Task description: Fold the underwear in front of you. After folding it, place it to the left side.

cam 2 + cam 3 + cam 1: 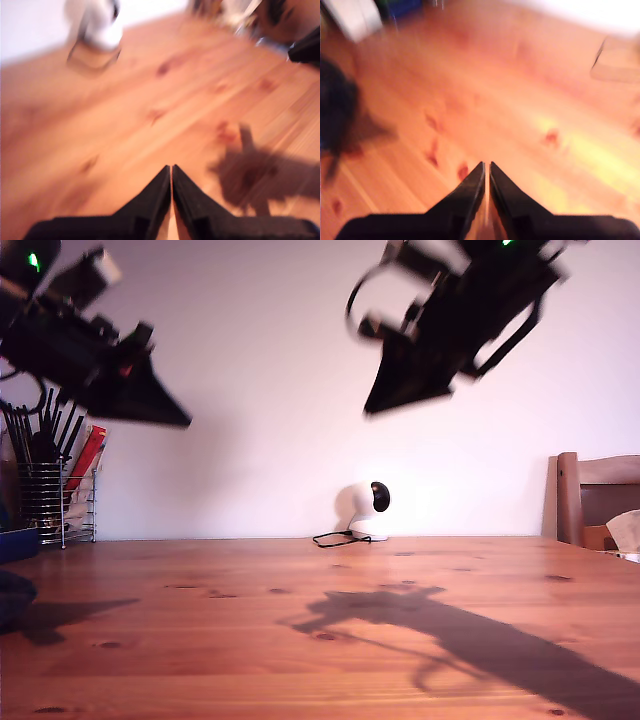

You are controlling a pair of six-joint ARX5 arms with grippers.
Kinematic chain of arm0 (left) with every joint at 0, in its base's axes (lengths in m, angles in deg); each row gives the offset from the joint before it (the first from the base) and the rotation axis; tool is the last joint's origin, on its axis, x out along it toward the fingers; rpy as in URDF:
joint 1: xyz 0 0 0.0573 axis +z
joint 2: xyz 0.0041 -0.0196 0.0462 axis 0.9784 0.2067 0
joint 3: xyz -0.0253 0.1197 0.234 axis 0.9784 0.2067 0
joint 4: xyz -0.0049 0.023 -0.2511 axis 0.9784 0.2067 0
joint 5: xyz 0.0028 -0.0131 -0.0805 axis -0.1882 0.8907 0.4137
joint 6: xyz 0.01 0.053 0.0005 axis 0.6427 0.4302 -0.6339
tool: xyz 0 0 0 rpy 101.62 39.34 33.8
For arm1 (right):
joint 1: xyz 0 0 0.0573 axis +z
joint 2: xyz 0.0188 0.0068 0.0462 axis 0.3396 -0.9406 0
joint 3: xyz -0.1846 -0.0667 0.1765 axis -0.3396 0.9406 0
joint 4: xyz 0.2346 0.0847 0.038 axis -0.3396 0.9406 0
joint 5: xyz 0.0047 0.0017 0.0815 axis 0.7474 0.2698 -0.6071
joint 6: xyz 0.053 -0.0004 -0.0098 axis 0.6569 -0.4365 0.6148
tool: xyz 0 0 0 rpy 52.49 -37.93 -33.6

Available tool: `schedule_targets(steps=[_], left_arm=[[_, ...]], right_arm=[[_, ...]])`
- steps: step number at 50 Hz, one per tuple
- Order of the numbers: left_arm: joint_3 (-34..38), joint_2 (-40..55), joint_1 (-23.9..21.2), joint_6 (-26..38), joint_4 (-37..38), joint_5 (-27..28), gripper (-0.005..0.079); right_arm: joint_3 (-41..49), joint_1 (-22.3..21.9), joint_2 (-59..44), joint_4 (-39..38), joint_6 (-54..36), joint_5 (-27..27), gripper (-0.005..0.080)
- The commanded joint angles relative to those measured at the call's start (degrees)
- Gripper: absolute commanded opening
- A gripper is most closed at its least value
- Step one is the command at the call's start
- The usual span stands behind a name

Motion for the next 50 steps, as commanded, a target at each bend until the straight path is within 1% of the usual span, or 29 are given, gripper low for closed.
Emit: schedule_targets(steps=[1, 8, 17, 23, 26, 38, 45, 47, 50], left_arm=[[2.8, -2.5, -0.8, -1.4, -4.2, -0.2, -0.0021], [7.9, -4.9, -2.7, -2.2, -10.7, -2.7, -0.0021], [14.5, -8.3, -5.2, -5.4, -20.6, -5.4, -0.0021], [18.2, -11.6, -7.8, -7.0, -24.2, -7.4, -0.0021], [19.7, -13.4, -9.1, -7.4, -25.1, -8.4, -0.0021], [24.0, -20.7, -17.6, -7.3, -26.2, -17.1, -0.0021], [27.7, -23.6, -23.1, -7.2, -27.5, -22.7, -0.0021], [29.1, -24.3, -24.5, -7.2, -28.4, -24.6, -0.0021], [31.4, -25.2, -26.8, -7.2, -31.9, -26.4, -0.0021]], right_arm=[[3.8, 0.3, 3.1, -3.5, 0.6, 0.7, -0.0011], [12.2, 0.3, 9.6, -10.7, 2.4, 1.1, -0.0011], [22.2, 1.0, 18.0, -19.7, 3.4, 3.7, -0.0011], [28.3, 1.8, 23.7, -23.0, 4.7, 4.4, -0.0011], [31.2, 2.7, 26.4, -25.1, 4.8, 5.6, -0.0011], [41.3, 6.8, 36.8, -32.7, 4.9, 13.2, -0.0011], [46.8, 10.4, 42.2, -37.8, 4.9, 19.0, -0.0011], [48.2, 11.3, 43.5, -39.1, 4.9, 20.3, -0.0011], [49.5, 12.4, 45.4, -39.6, 4.7, 20.6, -0.0011]])
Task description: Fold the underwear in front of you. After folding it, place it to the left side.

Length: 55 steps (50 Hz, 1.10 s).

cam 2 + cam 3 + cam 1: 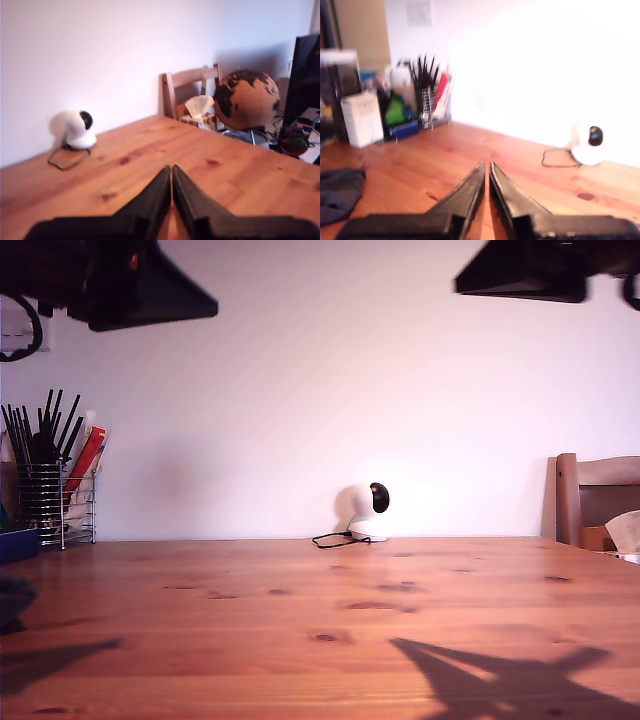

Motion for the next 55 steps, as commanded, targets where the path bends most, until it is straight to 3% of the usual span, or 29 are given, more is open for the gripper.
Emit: schedule_targets(steps=[1, 8, 20, 24, 31, 35, 40, 47, 55], left_arm=[[3.1, -1.0, -1.9, 0.2, -3.5, -1.7, -0.0021], [5.1, -2.4, -5.5, 0.7, -6.3, -2.5, -0.0021], [5.1, -2.5, -4.2, 5.4, -6.5, -0.1, -0.0021], [5.1, -2.5, -0.9, 5.7, -6.7, 3.9, -0.0021], [5.1, -2.4, 9.2, 3.0, -6.6, 14.4, -0.0021], [5.1, -1.5, 14.8, 2.4, -7.1, 21.0, -0.0021], [5.1, 0.4, 19.6, 2.1, -7.8, 24.9, -0.0021], [5.1, 4.7, 23.1, 1.6, -10.0, 28.3, -0.0021], [5.2, 9.7, 23.1, 1.5, -15.1, 28.7, -0.0021]], right_arm=[[1.7, 1.2, 1.7, -1.1, 0.0, 0.9, -0.0011], [1.8, 3.2, 3.9, -0.5, -0.1, 0.2, -0.0011], [1.7, 3.4, 4.7, -4.2, -3.9, 0.8, -0.0011], [1.7, 2.8, 4.6, -3.3, -4.9, 2.5, -0.0011], [1.7, -0.9, 4.6, -2.5, -4.3, 3.1, -0.0011], [1.7, -4.0, 4.1, -2.4, -4.0, 1.5, -0.0011], [1.7, -8.3, 2.7, -2.8, -2.9, -1.6, -0.0011], [1.7, -14.4, -2.1, -6.6, -2.4, -5.3, -0.0011], [1.7, -16.7, -7.7, -12.0, -1.2, -6.0, -0.0011]])
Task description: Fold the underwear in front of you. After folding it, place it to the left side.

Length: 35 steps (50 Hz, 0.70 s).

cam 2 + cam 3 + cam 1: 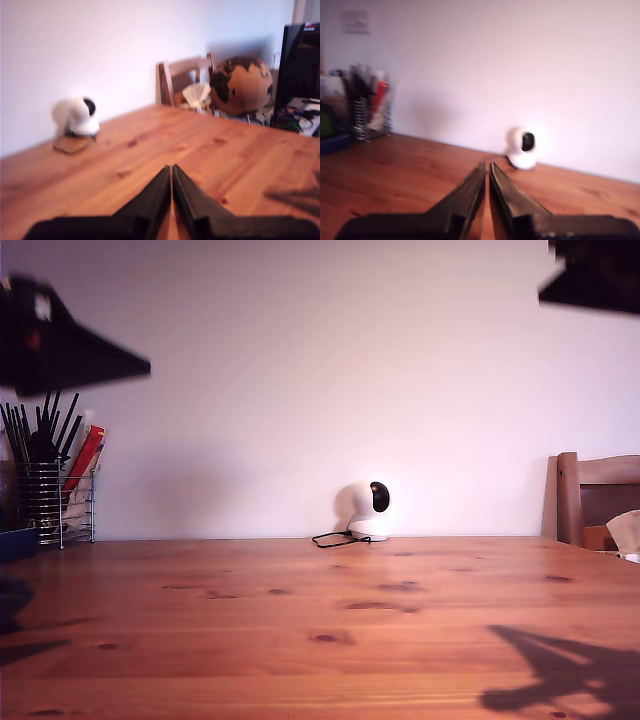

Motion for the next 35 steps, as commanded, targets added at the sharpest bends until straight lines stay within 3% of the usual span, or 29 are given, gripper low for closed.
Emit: schedule_targets(steps=[1, 13, 28, 35], left_arm=[[0.2, 1.2, -0.1, -0.4, -2.9, 0.2, -0.0021], [1.0, 1.4, 1.4, -0.5, -5.2, -2.1, -0.0021], [5.9, 0.4, 8.7, -0.7, -6.7, 0.5, -0.0021], [9.8, -4.3, 12.6, -2.3, -7.3, 1.0, -0.0021]], right_arm=[[0.3, 0.0, -1.4, -2.5, 0.2, -0.2, -0.0011], [5.0, -0.1, -2.0, -8.5, 1.2, 3.1, -0.0011], [9.7, -2.1, -1.1, -9.9, 1.7, 1.2, -0.0011], [9.7, -2.9, 1.1, -9.9, 1.5, 1.2, -0.0011]])
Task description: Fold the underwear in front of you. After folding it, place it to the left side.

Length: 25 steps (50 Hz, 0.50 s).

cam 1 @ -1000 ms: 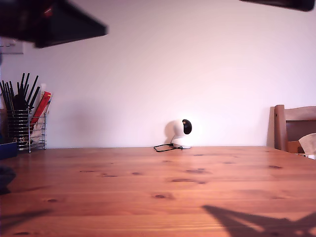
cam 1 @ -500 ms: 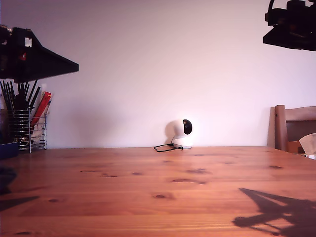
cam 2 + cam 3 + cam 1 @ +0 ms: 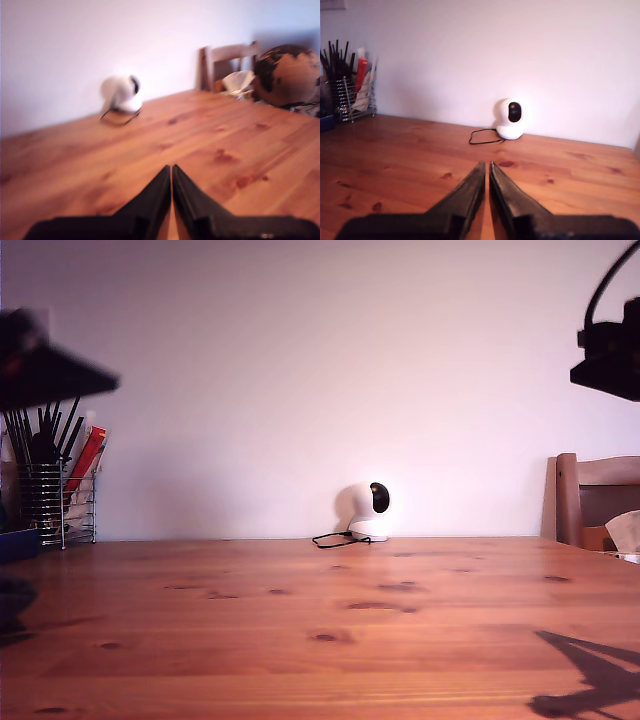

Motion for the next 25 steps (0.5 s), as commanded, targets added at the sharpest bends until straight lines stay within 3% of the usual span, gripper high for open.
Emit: schedule_targets(steps=[1, 10, 17, 25], left_arm=[[1.6, -3.6, 1.4, -1.2, -1.2, 0.5, -0.0021], [3.6, -11.5, 2.7, -5.3, 0.3, 2.6, -0.0021], [3.6, -16.5, 1.2, -10.0, 2.4, 3.9, -0.0021], [3.6, -19.4, -0.4, -10.0, 3.6, 3.7, -0.0021]], right_arm=[[-0.4, -0.2, 1.9, -0.6, 0.0, -0.1, -0.0011], [-0.4, 0.1, 4.9, -0.3, 0.3, -0.7, -0.0011], [-0.4, 1.0, 5.5, -0.1, 0.5, -2.6, -0.0011], [-0.4, 1.0, 5.5, 3.1, 0.4, -2.6, -0.0011]])
